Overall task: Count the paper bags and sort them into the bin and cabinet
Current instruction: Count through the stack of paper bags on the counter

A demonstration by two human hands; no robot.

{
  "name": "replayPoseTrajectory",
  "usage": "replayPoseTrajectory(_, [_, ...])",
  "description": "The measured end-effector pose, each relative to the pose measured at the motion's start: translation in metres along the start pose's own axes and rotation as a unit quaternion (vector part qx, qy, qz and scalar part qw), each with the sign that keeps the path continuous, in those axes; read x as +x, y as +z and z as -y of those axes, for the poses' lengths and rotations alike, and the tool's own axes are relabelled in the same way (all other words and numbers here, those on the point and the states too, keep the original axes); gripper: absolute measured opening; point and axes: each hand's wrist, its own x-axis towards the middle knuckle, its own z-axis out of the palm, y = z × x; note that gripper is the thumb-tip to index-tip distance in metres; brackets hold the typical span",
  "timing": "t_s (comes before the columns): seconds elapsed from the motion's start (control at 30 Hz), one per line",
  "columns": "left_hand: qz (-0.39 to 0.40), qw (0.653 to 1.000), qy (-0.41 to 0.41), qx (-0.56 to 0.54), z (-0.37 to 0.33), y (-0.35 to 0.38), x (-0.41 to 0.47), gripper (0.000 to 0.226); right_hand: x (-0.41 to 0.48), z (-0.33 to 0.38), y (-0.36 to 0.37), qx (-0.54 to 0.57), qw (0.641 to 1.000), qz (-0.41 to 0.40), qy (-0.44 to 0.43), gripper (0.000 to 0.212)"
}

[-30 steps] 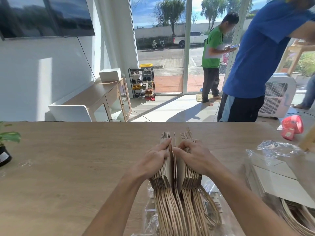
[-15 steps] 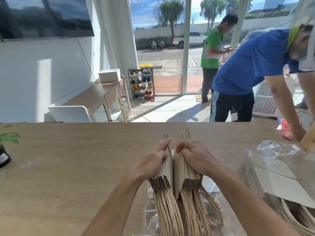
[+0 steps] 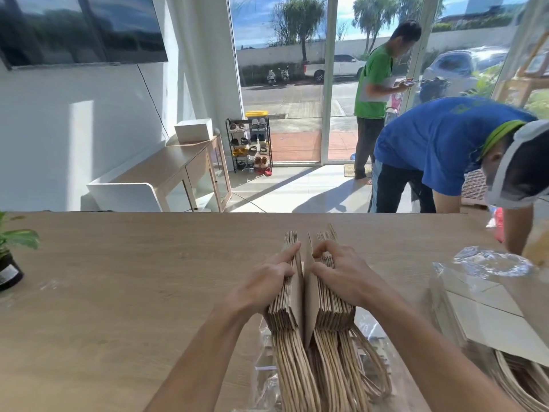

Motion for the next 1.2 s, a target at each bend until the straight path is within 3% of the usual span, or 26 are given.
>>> replayPoseTrajectory(0.1, [0.010,1.000,0.000,-0.012,0.000,-0.002,-0.002,0.055,-0.001,-0.002,-0.002,0.016,1.000,0.004,-0.008,0.034])
replayPoseTrajectory(0.3, [0.028,0.999,0.001,-0.031,0.000,-0.003,-0.006,0.054,-0.004,0.001,-0.004,0.006,1.000,0.012,0.012,0.013])
replayPoseTrajectory(0.47, [0.038,0.998,0.008,-0.039,0.003,-0.002,-0.007,0.052,-0.004,0.006,0.000,-0.019,1.000,0.000,0.002,0.029])
replayPoseTrajectory(0.7, [0.035,0.999,0.006,-0.039,0.008,-0.004,-0.008,0.052,0.000,0.005,0.003,-0.019,1.000,0.004,-0.004,0.013])
replayPoseTrajectory(0.9, [0.033,0.999,0.007,-0.040,0.011,-0.005,-0.007,0.054,-0.001,0.001,0.003,0.003,1.000,-0.007,-0.008,0.029])
replayPoseTrajectory(1.1, [0.030,0.999,0.011,-0.040,0.015,-0.004,-0.007,0.053,-0.003,0.004,0.002,0.000,1.000,0.009,-0.005,0.011])
replayPoseTrajectory(1.2, [0.033,0.999,0.012,-0.038,0.014,-0.004,-0.007,0.053,-0.005,0.006,0.002,-0.015,1.000,0.008,-0.014,0.017])
